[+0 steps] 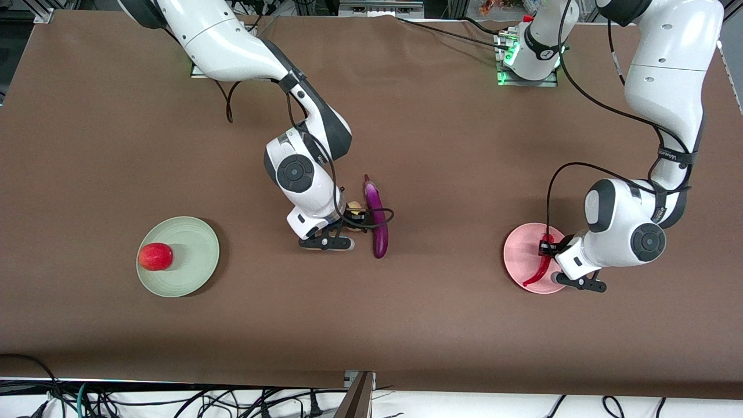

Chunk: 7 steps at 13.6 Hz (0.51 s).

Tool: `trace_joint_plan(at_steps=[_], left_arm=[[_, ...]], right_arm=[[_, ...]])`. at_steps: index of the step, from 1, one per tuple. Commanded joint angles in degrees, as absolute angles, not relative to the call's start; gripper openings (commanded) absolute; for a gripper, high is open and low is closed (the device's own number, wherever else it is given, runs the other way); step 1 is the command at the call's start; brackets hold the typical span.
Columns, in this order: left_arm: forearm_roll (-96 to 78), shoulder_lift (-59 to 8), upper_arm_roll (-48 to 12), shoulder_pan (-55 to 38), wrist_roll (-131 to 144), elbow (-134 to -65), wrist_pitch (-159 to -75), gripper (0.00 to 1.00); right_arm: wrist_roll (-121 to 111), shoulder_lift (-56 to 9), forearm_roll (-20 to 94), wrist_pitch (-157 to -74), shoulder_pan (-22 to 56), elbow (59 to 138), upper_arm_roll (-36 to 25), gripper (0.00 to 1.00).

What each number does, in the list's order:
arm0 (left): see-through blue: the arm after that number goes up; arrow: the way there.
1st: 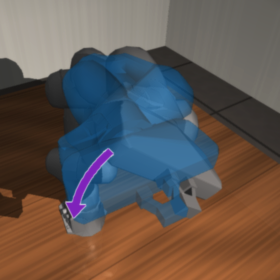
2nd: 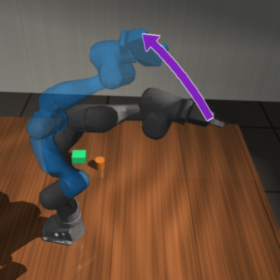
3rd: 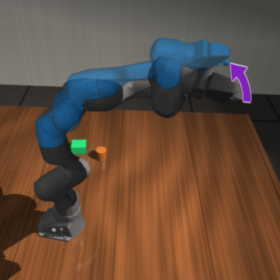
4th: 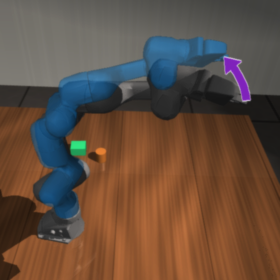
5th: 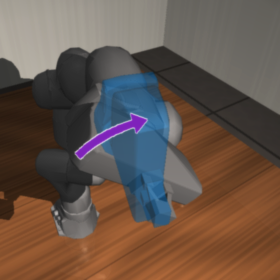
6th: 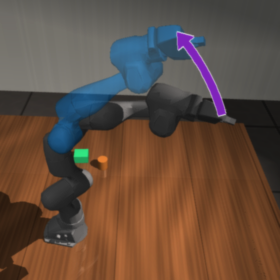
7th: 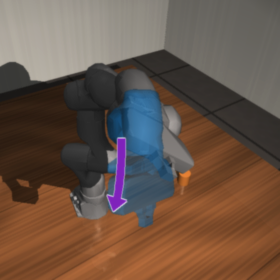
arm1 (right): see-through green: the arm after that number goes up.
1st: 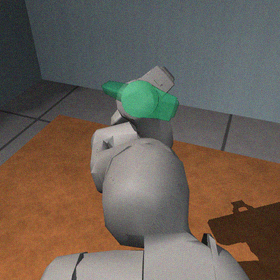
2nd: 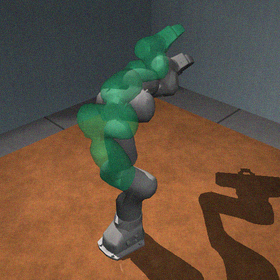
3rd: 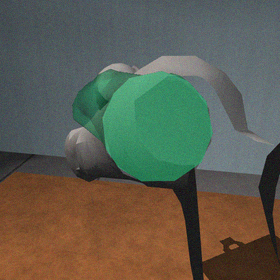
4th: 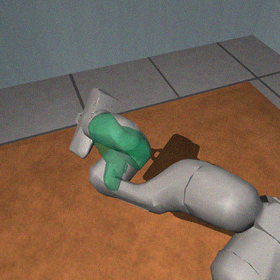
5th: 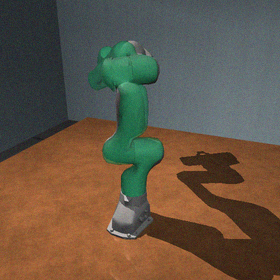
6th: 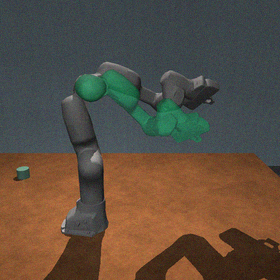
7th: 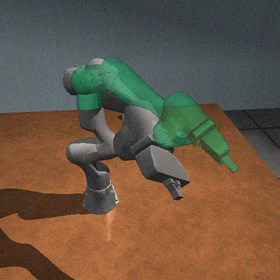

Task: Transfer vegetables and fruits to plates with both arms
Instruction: 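Lower the chili onto the pink plate while the right gripper grasps the peach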

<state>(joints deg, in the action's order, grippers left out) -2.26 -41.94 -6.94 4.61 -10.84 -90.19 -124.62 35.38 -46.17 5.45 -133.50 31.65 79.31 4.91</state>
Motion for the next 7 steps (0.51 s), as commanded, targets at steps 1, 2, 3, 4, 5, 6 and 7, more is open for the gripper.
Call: trace_joint_plan(at_steps=[1,2,3,4,5,6,7], left_arm=[[-6.84,-42.89,-7.38,5.01,-13.45,-87.45,-123.57,1.00],[-7.03,-42.72,-7.47,4.75,-13.27,-87.45,-123.49,1.00],[-7.12,-42.37,-7.47,4.40,-13.27,-87.45,-122.70,1.00],[-7.38,-42.28,-8.17,4.22,-13.10,-87.36,-121.74,1.00],[-7.90,-42.36,-10.52,4.31,-11.79,-87.62,-121.55,1.00],[-8.00,-42.28,-12.11,4.39,-9.52,-88.06,-121.38,1.00],[-8.09,-42.28,-13.52,4.48,-7.23,-88.24,-120.68,1.00]], right_arm=[[35.25,-46.84,4.40,-134.47,32.69,79.28,4.39,1.00],[35.42,-47.11,4.39,-134.47,32.78,79.28,4.39,1.00],[35.68,-47.11,4.39,-134.56,33.31,79.28,4.39,1.00],[35.68,-47.20,4.39,-134.56,33.66,79.28,4.39,1.00],[35.77,-47.55,4.39,-134.56,33.66,79.28,4.39,1.00],[35.77,-47.90,4.48,-134.56,33.66,79.28,4.39,1.00],[35.77,-47.99,4.40,-134.56,34.10,79.28,4.39,1.00]])
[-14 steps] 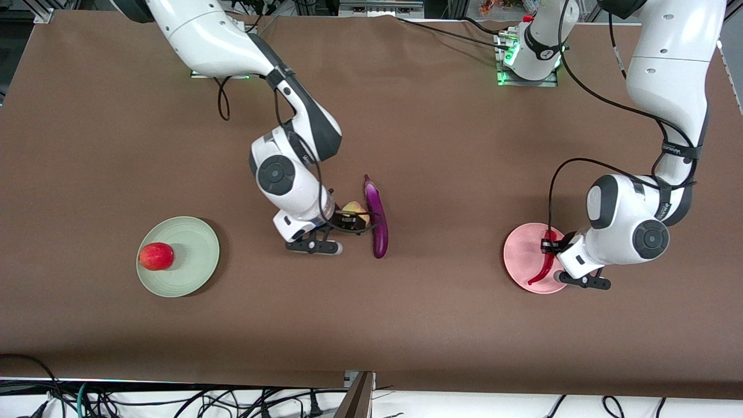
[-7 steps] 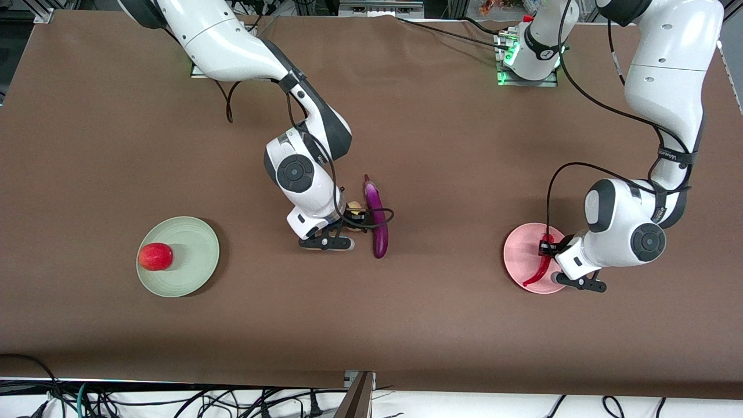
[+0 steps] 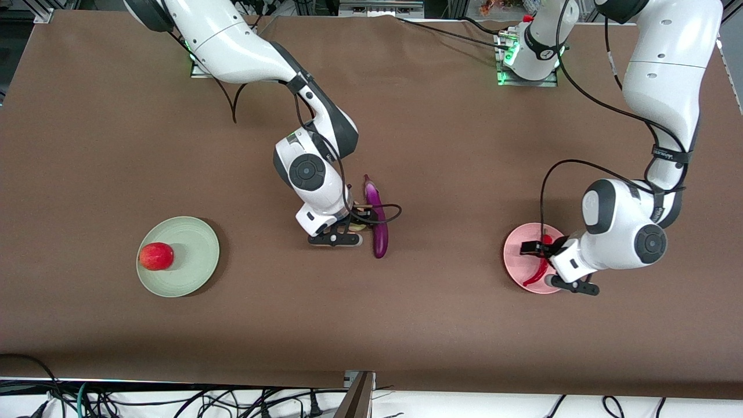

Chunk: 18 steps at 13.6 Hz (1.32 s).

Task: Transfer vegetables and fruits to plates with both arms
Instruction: 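Lower the chili onto the pink plate while the right gripper grasps the peach, then carry the peach toward the green plate while the left gripper grasps the eggplant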

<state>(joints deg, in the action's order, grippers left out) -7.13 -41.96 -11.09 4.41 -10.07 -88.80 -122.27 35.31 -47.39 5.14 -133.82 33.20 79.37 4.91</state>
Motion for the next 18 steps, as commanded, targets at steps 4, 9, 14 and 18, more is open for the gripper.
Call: trace_joint_plan(at_steps=[4,9,14,18], left_arm=[[-8.09,-41.05,-19.32,4.57,-1.25,-88.59,-117.51,1.00],[-4.42,-40.08,-23.91,-2.43,24.22,-88.60,-117.77,1.00],[-0.61,-40.78,-24.08,-10.89,42.52,-88.24,-122.68,1.00],[-0.79,-42.97,-23.82,-17.65,54.64,-87.98,-128.49,1.00]], right_arm=[[35.77,-49.04,4.31,-134.56,34.54,79.28,4.39,1.00],[31.29,-49.31,2.28,-134.56,34.37,79.28,4.39,0.26],[30.59,-47.21,2.72,-132.73,31.92,78.84,3.96,0.07],[15.97,-43.86,2.55,-114.75,20.42,72.80,4.48,0.07]])
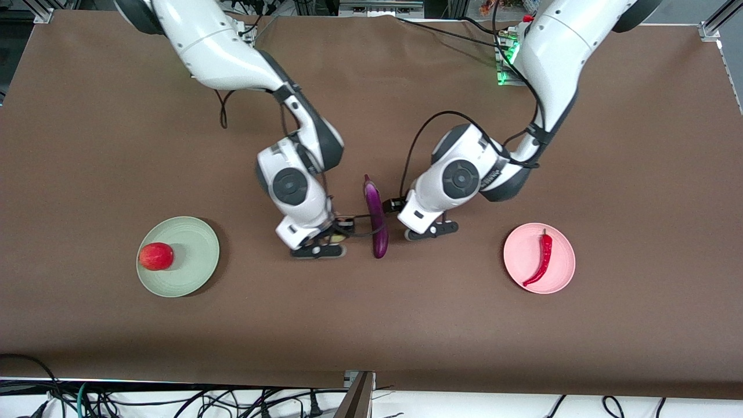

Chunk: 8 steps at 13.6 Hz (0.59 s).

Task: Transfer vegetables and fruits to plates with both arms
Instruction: 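Carry the peach toward the green plate while the left gripper grasps the eggplant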

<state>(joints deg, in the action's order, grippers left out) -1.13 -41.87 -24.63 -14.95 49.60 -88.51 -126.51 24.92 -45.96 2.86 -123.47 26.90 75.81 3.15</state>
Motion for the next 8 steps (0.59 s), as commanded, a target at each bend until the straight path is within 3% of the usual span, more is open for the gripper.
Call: trace_joint_plan(at_steps=[1,6,8], left_arm=[[-0.62,-43.24,-23.56,-18.62,55.80,-87.89,-128.58,1.00],[-0.09,-46.49,-22.24,-21.53,57.56,-87.72,-133.24,1.00],[-0.09,-47.37,-18.04,-25.64,59.76,-84.92,-133.51,0.96]], right_arm=[[10.51,-43.77,2.46,-111.04,17.78,70.95,4.13,0.07],[-8.41,-43.86,-0.70,-108.81,5.82,70.40,2.72,0.08],[-9.23,-44.99,-1.49,-109.60,3.88,70.66,2.38,0.08]])
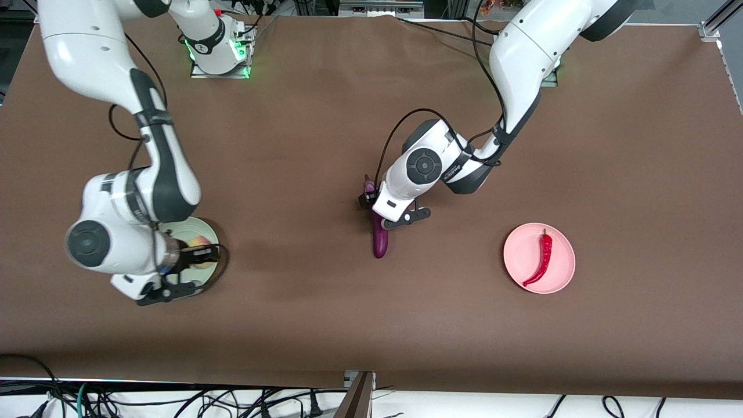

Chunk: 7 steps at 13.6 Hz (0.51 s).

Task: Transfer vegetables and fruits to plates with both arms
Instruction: 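Carry the peach toward the green plate while the left gripper grasps the eggplant, then place the peach on the green plate while the left gripper carries the eggplant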

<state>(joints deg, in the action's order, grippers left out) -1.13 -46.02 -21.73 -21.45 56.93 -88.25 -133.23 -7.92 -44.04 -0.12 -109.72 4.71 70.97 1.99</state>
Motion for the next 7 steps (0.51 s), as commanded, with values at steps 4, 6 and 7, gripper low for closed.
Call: trace_joint_plan(at_steps=[4,6,7], left_arm=[[-0.35,-52.64,-10.99,-31.38,60.64,-77.18,-133.59,0.85],[-0.26,-52.65,-10.99,-31.38,60.64,-77.25,-133.59,0.69],[-0.09,-52.56,-10.99,-31.64,60.64,-77.26,-133.59,0.59]], right_arm=[[-9.23,-45.88,-5.10,-113.45,3.60,73.38,2.20,0.08],[-8.88,-46.67,-5.01,-114.78,3.60,73.65,2.20,0.08],[-8.62,-47.19,-5.01,-115.22,3.60,73.74,2.20,0.08]])
